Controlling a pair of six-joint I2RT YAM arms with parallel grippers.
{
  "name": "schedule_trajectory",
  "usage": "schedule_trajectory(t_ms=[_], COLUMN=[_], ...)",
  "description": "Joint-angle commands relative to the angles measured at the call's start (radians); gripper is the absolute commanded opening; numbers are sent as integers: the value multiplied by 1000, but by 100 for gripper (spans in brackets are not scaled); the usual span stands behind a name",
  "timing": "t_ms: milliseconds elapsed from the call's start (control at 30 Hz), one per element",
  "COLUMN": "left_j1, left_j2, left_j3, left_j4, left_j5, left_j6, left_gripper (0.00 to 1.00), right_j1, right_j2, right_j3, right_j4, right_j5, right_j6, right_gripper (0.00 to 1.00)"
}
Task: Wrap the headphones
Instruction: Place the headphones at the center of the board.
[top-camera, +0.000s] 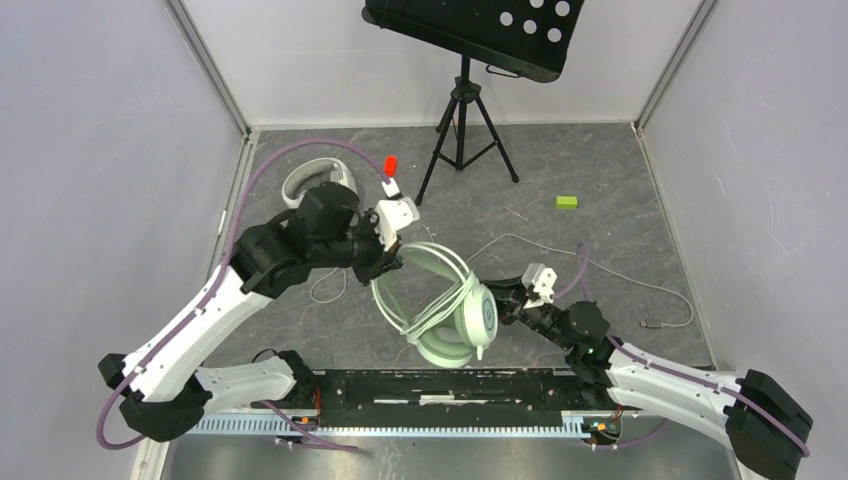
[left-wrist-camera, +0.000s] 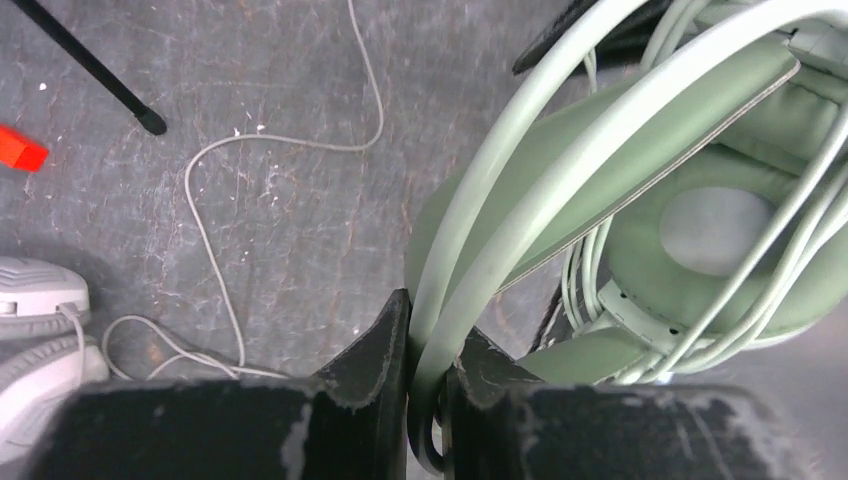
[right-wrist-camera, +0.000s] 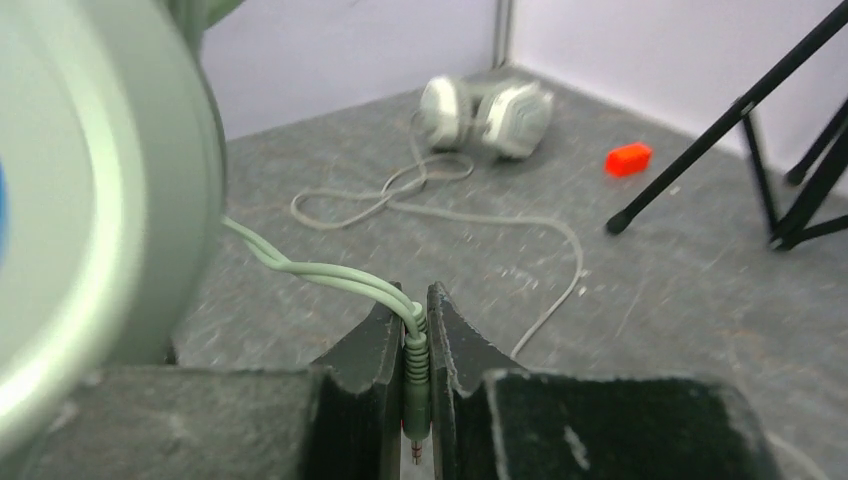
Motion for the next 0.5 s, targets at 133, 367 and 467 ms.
schedule_trajectory(t_ms=[133,367,467], left_j1=[0,0,0], left_j2=[137,321,426], left_j3=[-73,-25,34], left_j4=[-141,-216,-270], left_j5=[-62,-13,-41], left_j6=[370,469,505], left_gripper=[2,10,13], right_j1=[-16,-16,-17], right_j2=[-76,-70,-24], right_j3=[65,4,5], right_j4=[-400,-399,-385], right_j5=[16,23,7], right_j6=[151,69,29], right_gripper=[4,5,5])
